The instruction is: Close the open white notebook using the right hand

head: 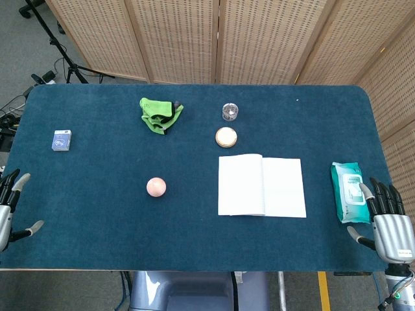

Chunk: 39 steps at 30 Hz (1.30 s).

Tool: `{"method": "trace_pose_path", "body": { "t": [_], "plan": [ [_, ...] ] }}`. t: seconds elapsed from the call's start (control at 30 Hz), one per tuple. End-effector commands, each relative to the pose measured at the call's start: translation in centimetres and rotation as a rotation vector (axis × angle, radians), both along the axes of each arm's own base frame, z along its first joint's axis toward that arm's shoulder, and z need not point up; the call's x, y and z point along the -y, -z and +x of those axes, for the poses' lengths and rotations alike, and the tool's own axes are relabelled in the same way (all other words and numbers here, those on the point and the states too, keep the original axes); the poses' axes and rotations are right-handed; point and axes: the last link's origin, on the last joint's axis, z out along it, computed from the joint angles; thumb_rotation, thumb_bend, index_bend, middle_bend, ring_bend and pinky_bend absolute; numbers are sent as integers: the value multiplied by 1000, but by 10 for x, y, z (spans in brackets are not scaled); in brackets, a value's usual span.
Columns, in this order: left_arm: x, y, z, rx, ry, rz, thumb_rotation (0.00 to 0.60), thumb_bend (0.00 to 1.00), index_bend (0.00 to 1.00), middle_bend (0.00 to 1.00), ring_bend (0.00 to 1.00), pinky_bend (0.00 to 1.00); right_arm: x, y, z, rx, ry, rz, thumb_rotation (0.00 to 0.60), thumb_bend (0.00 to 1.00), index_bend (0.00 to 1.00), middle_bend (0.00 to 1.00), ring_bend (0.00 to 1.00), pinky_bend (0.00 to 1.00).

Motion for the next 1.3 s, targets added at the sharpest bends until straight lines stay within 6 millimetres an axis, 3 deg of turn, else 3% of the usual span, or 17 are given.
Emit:
{"method": "trace_pose_path", "body": {
  "t": [0.03, 0.3, 0.53, 0.73, 0.87, 1.03, 1.3],
  "plan": [
    [0, 0, 0, 0, -2, -1, 600, 0, 0, 0, 0, 0, 0, 0, 0, -1, -1, 4, 600, 0, 0, 0, 0, 0],
    [-3, -4, -1, 21, -5, 1, 600, 0, 0, 0, 0, 0, 4, 6, -2, -20, 17, 51, 600, 0, 0, 0, 0, 0],
    [-2, -6, -1, 27, -8, 2, 600, 0, 0, 0, 0, 0, 17, 17, 13, -41, -70, 142, 600, 0, 0, 0, 0, 0],
    [-1, -7, 1, 31, -4, 8, 600, 0, 0, 0, 0, 0, 42, 34, 44, -59, -214, 287, 600, 0, 0, 0, 0, 0],
    [-3, -8, -1, 37, -19, 7, 600, 0, 0, 0, 0, 0, 60, 64, 83, -95, -354, 383, 600, 0, 0, 0, 0, 0],
    [-3, -9, -1, 44, -20, 0, 600, 0, 0, 0, 0, 0, 74, 92, 106, -150, -389, 408, 600, 0, 0, 0, 0, 0],
    [-3, -12, -2, 56, -22, -3, 600, 0, 0, 0, 0, 0, 74, 122, 131, -214, -384, 441, 600, 74, 0, 0, 0, 0]
  ]
}}
